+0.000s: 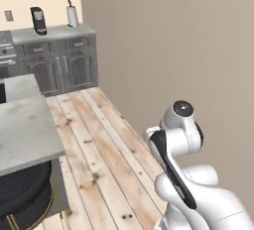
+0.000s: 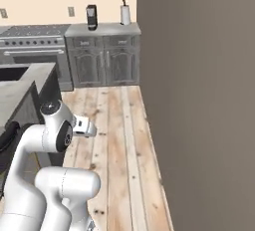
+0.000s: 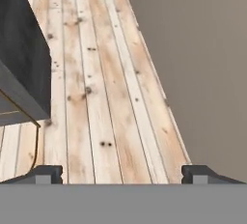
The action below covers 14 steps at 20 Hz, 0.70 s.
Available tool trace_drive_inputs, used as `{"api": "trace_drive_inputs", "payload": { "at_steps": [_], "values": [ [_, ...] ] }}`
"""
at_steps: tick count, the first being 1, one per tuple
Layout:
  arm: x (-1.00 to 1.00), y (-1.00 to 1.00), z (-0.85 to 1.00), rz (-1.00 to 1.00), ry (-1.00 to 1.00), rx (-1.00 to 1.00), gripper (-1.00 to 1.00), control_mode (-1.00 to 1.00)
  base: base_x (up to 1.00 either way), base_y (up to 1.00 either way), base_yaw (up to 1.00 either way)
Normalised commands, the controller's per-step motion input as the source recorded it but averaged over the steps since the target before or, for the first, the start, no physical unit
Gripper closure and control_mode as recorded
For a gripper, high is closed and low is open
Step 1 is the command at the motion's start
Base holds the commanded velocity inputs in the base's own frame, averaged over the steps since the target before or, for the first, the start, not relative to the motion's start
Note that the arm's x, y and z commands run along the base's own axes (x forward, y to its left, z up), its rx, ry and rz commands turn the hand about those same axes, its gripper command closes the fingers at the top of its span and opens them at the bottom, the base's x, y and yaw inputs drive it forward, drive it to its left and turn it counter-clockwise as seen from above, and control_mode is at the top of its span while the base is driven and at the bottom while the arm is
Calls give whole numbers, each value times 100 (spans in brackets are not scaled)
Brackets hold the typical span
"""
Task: Place the bell pepper and potato inside the fridge drawer. Close the drawer after placing the vegetables.
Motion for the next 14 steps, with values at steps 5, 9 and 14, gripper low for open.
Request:
{"api": "trace_drive_inputs", "payload": {
  "at_steps": [5, 9, 14],
  "values": [
    [0, 0, 0, 0, 0, 0, -100, 100, 100, -52, 36],
    [0, 0, 0, 0, 0, 0, -100, 100, 100, -31, 43],
    [0, 0, 0, 0, 0, 0, -100, 100, 100, -26, 48]
  ]
}}
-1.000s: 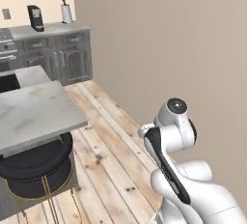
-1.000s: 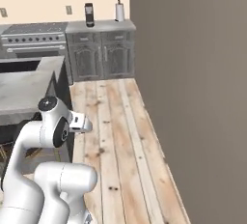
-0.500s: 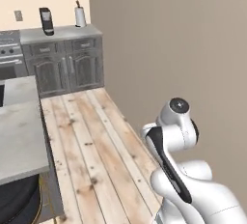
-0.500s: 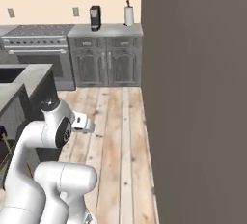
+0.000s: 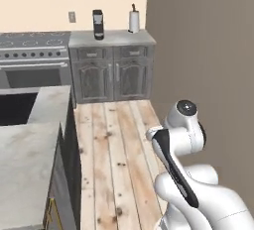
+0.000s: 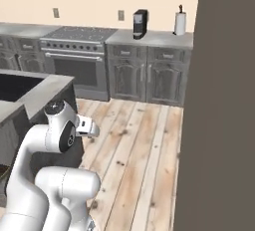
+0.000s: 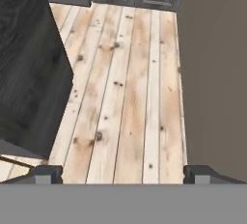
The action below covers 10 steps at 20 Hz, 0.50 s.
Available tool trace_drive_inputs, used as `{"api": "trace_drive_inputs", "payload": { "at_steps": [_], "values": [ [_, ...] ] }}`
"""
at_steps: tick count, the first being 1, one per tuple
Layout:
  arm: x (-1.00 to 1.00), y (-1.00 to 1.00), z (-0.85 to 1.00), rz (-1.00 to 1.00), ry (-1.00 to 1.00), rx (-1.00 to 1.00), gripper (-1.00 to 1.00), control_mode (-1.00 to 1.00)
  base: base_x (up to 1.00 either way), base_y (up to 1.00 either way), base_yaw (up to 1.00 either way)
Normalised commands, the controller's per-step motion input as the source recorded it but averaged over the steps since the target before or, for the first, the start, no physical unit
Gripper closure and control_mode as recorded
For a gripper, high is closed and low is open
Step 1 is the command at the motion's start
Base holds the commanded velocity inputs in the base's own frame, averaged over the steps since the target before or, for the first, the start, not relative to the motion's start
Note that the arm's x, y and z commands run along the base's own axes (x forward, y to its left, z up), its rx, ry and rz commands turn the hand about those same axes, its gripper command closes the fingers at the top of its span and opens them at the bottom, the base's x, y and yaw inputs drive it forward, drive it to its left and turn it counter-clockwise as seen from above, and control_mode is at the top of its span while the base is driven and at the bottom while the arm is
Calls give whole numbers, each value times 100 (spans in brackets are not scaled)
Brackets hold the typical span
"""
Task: Place the bell pepper and potato inside the fridge drawer. Close the drawer after placing the vegetables.
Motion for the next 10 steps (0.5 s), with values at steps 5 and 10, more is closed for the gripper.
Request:
{"api": "trace_drive_inputs", "payload": {
  "at_steps": [5, 10],
  "values": [
    [0, 0, 0, 0, 0, 0, -100, 100, 100, -35, 48],
    [0, 0, 0, 0, 0, 0, -100, 100, 100, -48, 45]
  ]
}}
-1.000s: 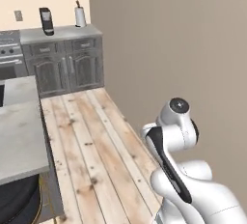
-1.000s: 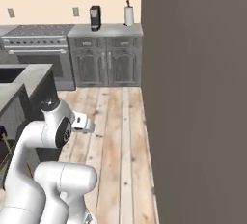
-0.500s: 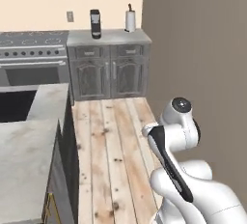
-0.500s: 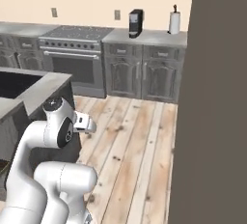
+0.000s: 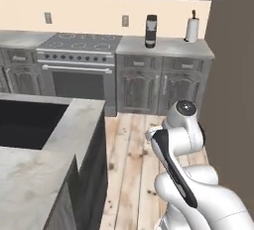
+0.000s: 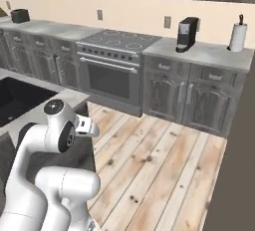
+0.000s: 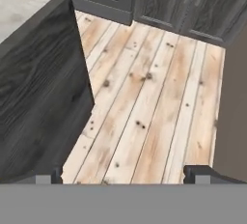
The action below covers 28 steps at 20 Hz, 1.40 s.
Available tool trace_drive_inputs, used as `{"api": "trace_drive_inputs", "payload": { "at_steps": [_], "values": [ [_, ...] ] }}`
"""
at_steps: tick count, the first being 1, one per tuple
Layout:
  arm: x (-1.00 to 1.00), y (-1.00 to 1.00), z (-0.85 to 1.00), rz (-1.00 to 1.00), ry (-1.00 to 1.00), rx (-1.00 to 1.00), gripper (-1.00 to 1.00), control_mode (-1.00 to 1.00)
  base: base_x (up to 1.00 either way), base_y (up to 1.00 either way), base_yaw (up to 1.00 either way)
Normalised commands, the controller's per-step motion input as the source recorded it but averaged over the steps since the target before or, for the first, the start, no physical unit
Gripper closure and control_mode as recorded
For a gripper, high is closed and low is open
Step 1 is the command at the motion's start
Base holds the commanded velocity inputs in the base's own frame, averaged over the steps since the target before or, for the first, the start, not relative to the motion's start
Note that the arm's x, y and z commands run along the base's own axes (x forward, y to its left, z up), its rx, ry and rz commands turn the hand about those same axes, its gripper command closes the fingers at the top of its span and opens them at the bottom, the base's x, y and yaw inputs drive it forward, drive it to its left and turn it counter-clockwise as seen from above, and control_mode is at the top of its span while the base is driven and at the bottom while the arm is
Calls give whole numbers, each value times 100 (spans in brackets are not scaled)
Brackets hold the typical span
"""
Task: Place the bell pepper and potato inside the fridge drawer. Close the drawer after placing the vegetables.
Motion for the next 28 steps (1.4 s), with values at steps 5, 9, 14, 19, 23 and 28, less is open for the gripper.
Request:
{"api": "trace_drive_inputs", "payload": {
  "at_steps": [5, 9, 14, 19, 23, 28],
  "values": [
    [0, 0, 0, 0, 0, 0, -100, 100, 100, -62, 42],
    [0, 0, 0, 0, 0, 0, -100, 100, 99, -63, 42],
    [0, 0, 0, 0, 0, 0, -100, 100, 96, -70, 40],
    [0, 0, 0, 0, 0, 0, -100, 100, 95, -68, 40],
    [0, 0, 0, 0, 0, 0, -100, 100, 96, -61, 42],
    [0, 0, 0, 0, 0, 0, -100, 100, 97, -47, 47]
  ]
}}
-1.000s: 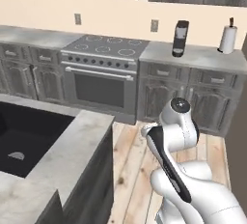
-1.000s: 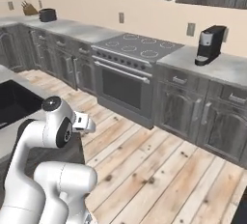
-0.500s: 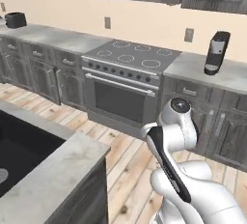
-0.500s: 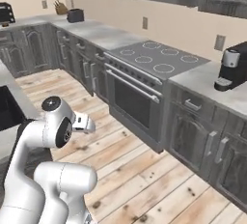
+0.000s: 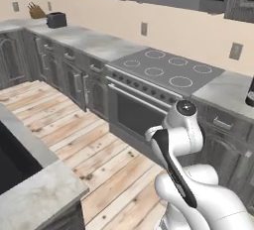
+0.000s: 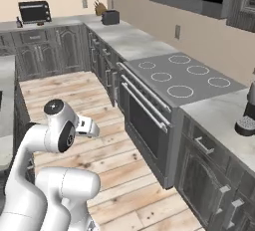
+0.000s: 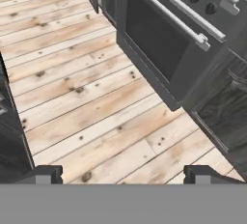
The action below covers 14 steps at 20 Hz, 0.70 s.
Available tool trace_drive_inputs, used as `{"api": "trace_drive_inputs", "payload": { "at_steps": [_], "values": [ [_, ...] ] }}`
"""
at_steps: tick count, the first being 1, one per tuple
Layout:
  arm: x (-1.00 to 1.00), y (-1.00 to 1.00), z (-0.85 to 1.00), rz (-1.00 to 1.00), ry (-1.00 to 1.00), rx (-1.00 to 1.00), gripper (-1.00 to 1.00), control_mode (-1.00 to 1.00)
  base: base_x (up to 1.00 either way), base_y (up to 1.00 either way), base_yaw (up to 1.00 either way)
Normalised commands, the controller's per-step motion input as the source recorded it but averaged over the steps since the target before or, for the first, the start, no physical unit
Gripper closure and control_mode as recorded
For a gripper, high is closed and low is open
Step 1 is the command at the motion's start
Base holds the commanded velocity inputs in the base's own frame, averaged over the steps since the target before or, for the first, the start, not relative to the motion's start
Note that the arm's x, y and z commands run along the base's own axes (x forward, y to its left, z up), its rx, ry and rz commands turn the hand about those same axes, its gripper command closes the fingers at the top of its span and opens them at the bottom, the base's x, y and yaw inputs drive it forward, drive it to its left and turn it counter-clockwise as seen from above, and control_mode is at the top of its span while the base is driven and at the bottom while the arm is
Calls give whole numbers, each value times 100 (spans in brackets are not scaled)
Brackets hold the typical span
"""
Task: Place the bell pepper and potato inside the fridge drawer. Close the drawer after placing the vegetables.
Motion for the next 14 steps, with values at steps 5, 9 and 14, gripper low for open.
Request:
{"api": "trace_drive_inputs", "payload": {
  "at_steps": [5, 9, 14],
  "values": [
    [0, 0, 0, 0, 0, 0, -100, 100, 96, -38, 50],
    [0, 0, 0, 0, 0, 0, -100, 100, 100, -25, 54],
    [0, 0, 0, 0, 0, 0, -100, 100, 100, -22, 53]
  ]
}}
